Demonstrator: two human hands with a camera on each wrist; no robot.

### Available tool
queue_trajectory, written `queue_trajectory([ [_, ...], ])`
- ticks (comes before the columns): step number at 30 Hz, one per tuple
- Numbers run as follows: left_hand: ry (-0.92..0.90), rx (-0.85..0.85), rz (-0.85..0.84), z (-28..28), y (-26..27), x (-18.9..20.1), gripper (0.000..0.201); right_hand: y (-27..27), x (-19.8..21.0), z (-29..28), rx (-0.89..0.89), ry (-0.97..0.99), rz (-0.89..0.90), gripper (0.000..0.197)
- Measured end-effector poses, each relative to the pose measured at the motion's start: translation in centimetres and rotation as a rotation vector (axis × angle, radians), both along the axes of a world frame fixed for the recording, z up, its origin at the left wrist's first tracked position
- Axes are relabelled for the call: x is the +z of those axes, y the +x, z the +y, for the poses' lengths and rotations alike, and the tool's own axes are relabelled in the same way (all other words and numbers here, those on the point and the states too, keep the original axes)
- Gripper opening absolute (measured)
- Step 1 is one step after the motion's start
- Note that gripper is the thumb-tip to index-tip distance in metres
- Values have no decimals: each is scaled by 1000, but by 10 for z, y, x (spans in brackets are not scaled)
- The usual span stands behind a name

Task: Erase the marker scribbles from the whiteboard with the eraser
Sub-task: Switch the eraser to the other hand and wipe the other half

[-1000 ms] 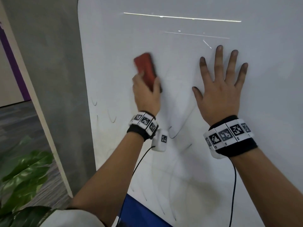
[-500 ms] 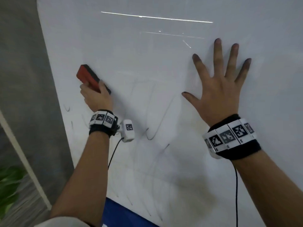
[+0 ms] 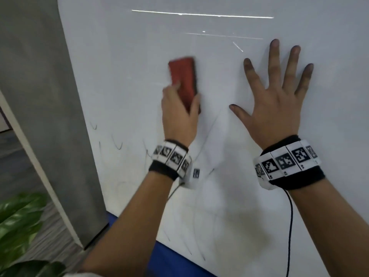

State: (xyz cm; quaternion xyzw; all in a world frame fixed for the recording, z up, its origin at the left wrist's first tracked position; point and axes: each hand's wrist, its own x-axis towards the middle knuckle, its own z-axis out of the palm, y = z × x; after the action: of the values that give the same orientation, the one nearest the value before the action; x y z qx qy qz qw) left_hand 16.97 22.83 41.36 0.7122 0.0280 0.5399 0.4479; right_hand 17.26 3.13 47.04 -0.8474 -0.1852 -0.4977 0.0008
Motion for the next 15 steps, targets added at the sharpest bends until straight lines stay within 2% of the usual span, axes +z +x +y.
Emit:
queue_trajectory([
  [2,165,35,-40,-6,2,31,53,0,-1,-1,5,-3,-9,88],
  [4,203,71,-61,-6,6,33,53,0,-2,-3,10,-2,-20,88],
  [5,160,76,-62,-1,11,20,54,1,-3,-3,11,-4,-19,87],
  [8,-152,88,-29,36,23,-42,58,3,-3,-5,9,-18,-2,87],
  [11,-355,198,60,86,28,-95,64,3,-5,-9,10,-51,9,85],
  [13,-415,273,114,110,29,-107,66,1,-6,-12,17,-69,6,83],
  [15,-436,331,128,111,31,-104,62,-1,-8,-12,18,-74,0,82],
])
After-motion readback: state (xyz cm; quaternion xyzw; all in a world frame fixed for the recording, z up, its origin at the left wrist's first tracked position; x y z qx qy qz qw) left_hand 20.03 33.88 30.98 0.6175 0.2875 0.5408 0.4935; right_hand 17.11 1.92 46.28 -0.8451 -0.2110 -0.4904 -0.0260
